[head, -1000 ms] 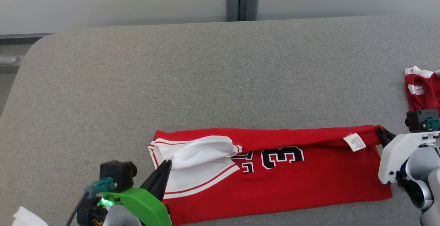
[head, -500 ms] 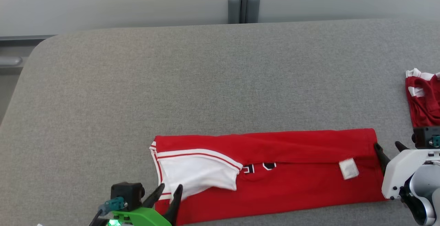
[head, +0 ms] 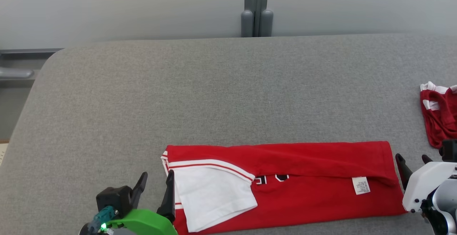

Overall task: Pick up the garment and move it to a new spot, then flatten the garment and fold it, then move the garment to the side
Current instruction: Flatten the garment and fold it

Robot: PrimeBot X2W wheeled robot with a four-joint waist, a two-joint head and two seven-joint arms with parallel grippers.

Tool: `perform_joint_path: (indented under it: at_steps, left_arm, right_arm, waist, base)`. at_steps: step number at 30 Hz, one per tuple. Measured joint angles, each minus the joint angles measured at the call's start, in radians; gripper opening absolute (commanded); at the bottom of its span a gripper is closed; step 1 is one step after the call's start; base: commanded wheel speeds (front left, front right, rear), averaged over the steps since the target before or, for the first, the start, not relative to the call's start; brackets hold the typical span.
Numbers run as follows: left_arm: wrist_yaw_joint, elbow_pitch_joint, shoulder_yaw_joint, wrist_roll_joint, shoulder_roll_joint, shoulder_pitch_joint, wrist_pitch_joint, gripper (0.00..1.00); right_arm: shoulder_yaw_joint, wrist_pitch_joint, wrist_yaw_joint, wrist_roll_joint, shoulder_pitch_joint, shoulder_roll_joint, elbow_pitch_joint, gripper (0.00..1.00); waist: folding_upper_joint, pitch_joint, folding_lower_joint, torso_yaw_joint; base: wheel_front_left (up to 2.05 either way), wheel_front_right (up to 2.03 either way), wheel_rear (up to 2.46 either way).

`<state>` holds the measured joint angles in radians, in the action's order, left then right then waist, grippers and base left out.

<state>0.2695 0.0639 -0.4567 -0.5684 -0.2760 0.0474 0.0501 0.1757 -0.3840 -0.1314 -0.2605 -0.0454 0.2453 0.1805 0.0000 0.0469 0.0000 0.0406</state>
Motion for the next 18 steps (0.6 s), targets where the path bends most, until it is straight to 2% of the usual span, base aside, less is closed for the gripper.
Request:
perform_joint_path:
  at_steps: [6, 15, 16, 17, 18]
  left_arm:
    - [0.018, -0.045, 0.009, 0.011, 0.033, -0.037, -0.047, 1.0]
    - [0.03, -0.049, 0.016, 0.024, 0.011, -0.059, -0.038, 1.0]
    - [0.034, -0.044, 0.018, 0.024, 0.01, -0.059, -0.037, 1.0]
    - [0.035, -0.04, 0.019, 0.024, 0.01, -0.06, -0.034, 1.0]
    - [0.036, -0.037, 0.02, 0.024, 0.009, -0.06, -0.034, 1.0]
  right_arm:
    - [-0.001, -0.038, 0.0, 0.016, -0.023, -0.006, 0.063, 1.0]
    - [0.004, -0.034, 0.0, 0.042, -0.06, -0.026, 0.247, 1.0]
    - [0.001, -0.032, 0.0, 0.042, -0.065, -0.027, 0.261, 0.88]
    - [0.0, -0.03, 0.0, 0.042, -0.069, -0.027, 0.272, 0.43]
    - [-0.004, -0.026, 0.0, 0.042, -0.073, -0.026, 0.285, 0.26]
  waist:
    - [0.0, 0.0, 0.0, 0.027]
    - [0.0, 0.027, 0.0, 0.069]
    - [0.0, 0.028, 0.0, 0.073]
    - [0.0, 0.029, 0.0, 0.076]
    - [0.0, 0.028, 0.0, 0.078]
  base:
    - [0.0, 0.0, 0.0]
    - [0.0, 0.0, 0.0]
    - [0.0, 0.0, 0.0]
    - [0.0, 0.0, 0.0]
    - [0.0, 0.0, 0.0]
